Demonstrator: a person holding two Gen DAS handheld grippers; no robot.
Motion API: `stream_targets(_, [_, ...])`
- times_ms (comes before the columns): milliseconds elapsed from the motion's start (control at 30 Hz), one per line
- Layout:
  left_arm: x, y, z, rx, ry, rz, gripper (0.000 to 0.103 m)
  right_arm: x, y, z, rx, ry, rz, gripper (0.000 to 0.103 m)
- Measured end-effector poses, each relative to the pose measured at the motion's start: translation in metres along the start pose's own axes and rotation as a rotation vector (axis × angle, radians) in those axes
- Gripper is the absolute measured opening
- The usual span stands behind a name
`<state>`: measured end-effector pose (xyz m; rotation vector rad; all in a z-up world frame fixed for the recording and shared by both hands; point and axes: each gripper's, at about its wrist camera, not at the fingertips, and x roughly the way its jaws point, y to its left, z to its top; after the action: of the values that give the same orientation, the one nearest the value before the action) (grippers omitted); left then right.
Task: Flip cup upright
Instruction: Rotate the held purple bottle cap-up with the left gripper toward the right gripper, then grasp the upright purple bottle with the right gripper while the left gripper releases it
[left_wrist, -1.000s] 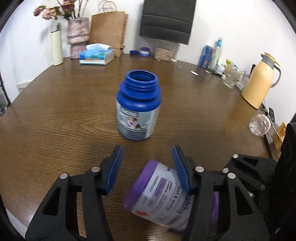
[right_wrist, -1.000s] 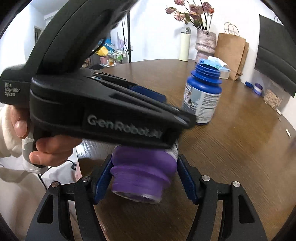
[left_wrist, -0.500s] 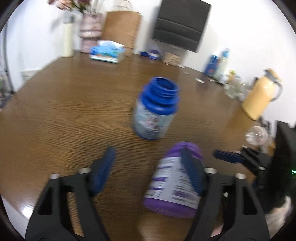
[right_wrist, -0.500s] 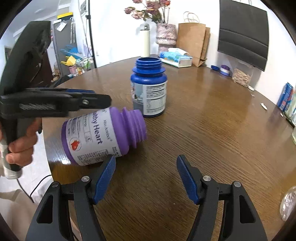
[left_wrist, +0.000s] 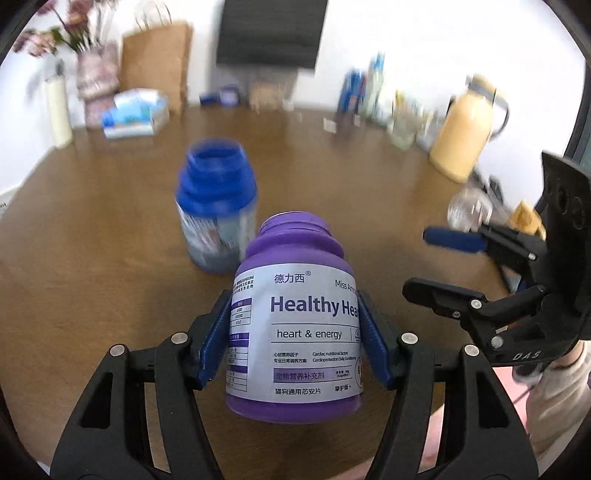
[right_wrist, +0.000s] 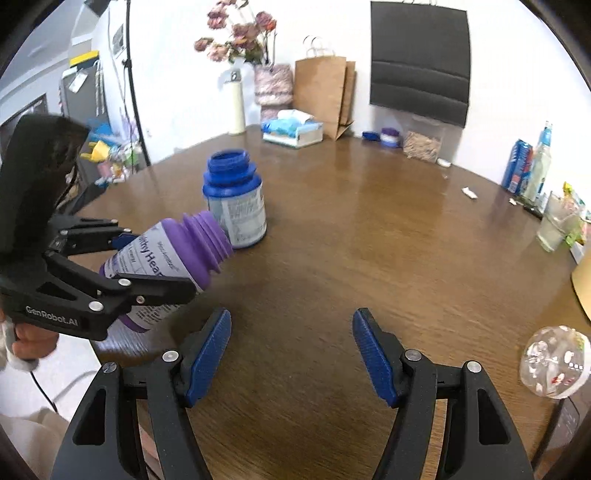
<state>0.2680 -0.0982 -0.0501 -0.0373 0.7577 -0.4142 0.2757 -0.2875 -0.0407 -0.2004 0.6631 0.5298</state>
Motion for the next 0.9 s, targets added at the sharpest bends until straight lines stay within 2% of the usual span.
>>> stream_targets(67, [-0.018, -0.001, 0.004, 0.021, -0.103, 0.034, 0.06, -0.01, 0.0, 0.01, 0.038, -0.038, 0.025, 0.074])
stream_targets(167, [-0.047, 0.0, 0.007, 0.065, -0.284, 0.029, 0.06, -0.029, 0.002, 0.036, 0.105, -0.137, 0.123, 0.085])
stream_targets(267, [-0.066, 0.004, 0.009, 0.101, -0.389, 0.0, 0.06, -0.038, 0.013, 0.067, 0.137, -0.2, 0.267, 0.088])
stream_targets(367, [-0.077, 0.01, 0.01, 0.157, -0.457, 0.001, 0.06, -0.029, 0.033, 0.101, 0.161, -0.199, 0.389, 0.088])
stream_targets(467, [-0.088, 0.027, 0.01, 0.17, -0.505, -0.022, 0.06, -0.014, 0.049, 0.126, 0.176, -0.181, 0.448, 0.088])
stream_targets(533, [-0.086, 0.039, 0.011, 0.152, -0.514, -0.003, 0.06, -0.002, 0.058, 0.139, 0.189, -0.17, 0.468, 0.088])
stream_targets(633, [-0.083, 0.057, 0.013, 0.126, -0.507, -0.019, 0.06, 0.021, 0.069, 0.148, 0.202, -0.134, 0.475, 0.088])
stream_targets(733, [-0.086, 0.066, 0.01, 0.136, -0.527, -0.022, 0.06, 0.04, 0.078, 0.154, 0.221, -0.094, 0.542, 0.088])
stream_targets(800, [-0.086, 0.071, 0.009, 0.142, -0.532, -0.026, 0.06, 0.051, 0.082, 0.156, 0.238, -0.077, 0.548, 0.088])
stream_targets(833, [-0.085, 0.073, 0.01, 0.143, -0.53, -0.029, 0.06, 0.055, 0.083, 0.155, 0.243, -0.069, 0.56, 0.086])
stream_targets(900, [-0.082, 0.077, 0.01, 0.138, -0.525, -0.027, 0.06, 0.063, 0.085, 0.156, 0.255, -0.053, 0.599, 0.069])
